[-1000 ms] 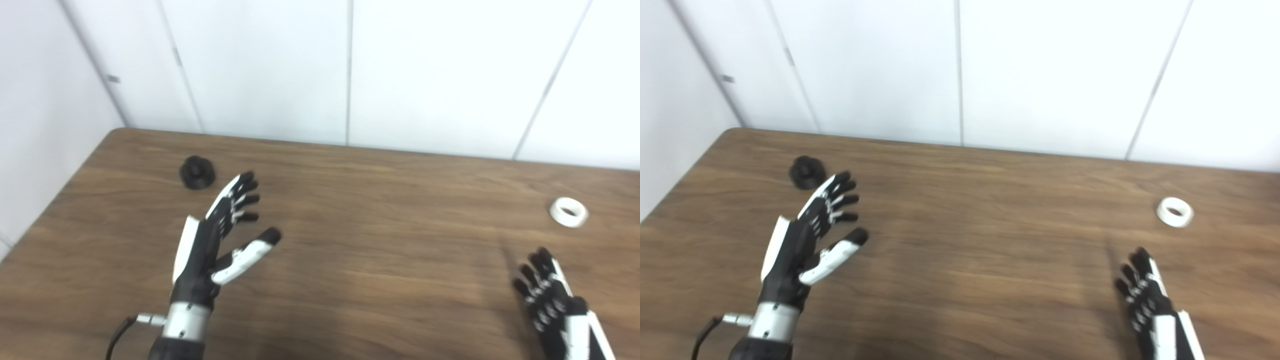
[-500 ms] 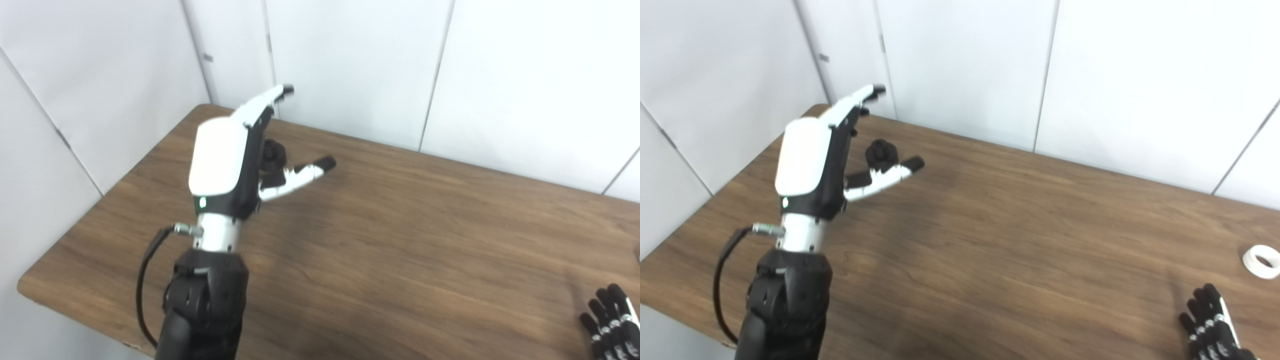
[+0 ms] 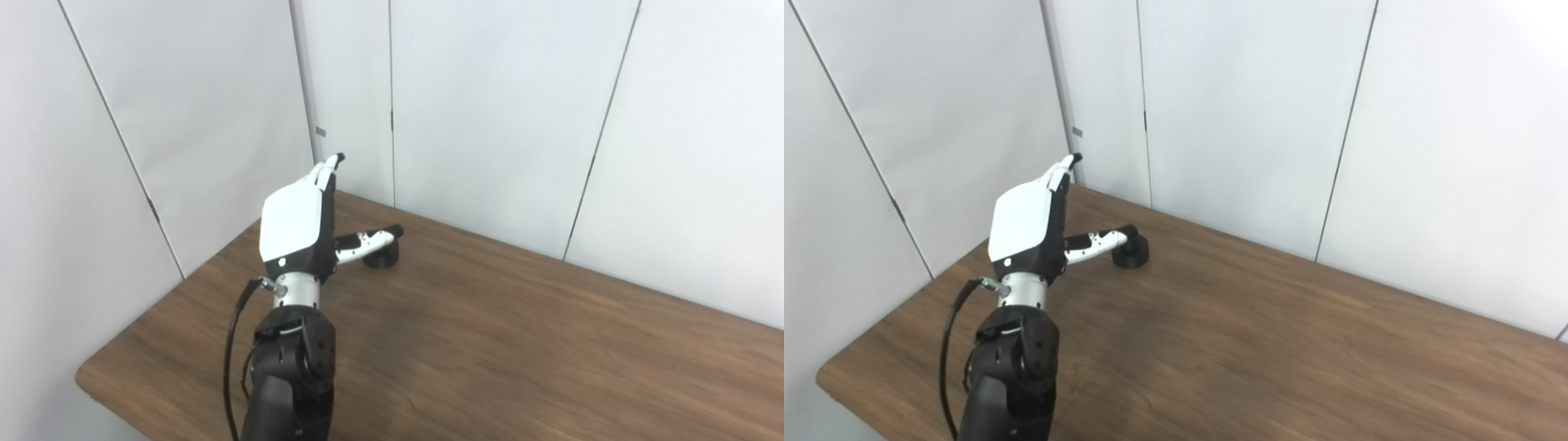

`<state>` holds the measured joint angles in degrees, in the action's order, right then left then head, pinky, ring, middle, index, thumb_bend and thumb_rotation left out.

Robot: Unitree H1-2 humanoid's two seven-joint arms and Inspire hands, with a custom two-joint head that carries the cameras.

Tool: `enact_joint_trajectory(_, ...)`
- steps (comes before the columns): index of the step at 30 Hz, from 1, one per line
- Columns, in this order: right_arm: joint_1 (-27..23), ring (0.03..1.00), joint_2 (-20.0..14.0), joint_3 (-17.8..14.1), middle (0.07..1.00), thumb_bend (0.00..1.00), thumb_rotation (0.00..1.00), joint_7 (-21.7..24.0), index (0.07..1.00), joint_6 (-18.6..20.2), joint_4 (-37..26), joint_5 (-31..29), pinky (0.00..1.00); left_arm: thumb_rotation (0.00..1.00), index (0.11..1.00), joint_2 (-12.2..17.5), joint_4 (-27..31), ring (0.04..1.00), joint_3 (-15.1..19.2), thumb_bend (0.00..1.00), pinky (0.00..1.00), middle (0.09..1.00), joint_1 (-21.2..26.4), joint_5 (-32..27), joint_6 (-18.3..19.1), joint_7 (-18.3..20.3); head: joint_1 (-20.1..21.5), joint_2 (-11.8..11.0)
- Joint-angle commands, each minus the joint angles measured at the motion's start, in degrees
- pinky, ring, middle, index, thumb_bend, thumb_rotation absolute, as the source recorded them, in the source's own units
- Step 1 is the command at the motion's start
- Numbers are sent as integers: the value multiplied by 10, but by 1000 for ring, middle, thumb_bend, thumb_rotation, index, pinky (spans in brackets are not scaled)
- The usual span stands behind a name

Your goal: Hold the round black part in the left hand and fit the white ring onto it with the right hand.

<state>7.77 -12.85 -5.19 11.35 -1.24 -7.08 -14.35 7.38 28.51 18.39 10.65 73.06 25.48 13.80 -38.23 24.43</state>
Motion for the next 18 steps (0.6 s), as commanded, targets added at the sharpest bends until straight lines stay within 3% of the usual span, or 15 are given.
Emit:
enact_joint_trajectory(1, 22, 1000, 0, -2, 1000, 758, 1000, -2, 1000, 17, 30, 2, 1000, 591, 981, 20, -14, 937, 4, 910, 818, 962, 22, 27, 9, -26, -2, 1)
enact_joint_trajectory(6, 23, 1000, -2, -5, 1000, 754, 1000, 2, 1000, 18, 31, -6, 1000, 583, 998, 33, -76, 983, 13, 920, 988, 998, 27, 47, 14, -31, -1, 4)
enact_joint_trajectory(18, 32, 1000, -4, -6, 1000, 749, 1000, 3, 1000, 21, 22, -3, 1000, 610, 983, 45, -183, 996, 30, 1000, 1000, 1000, 35, -6, 14, -26, 4, 11)
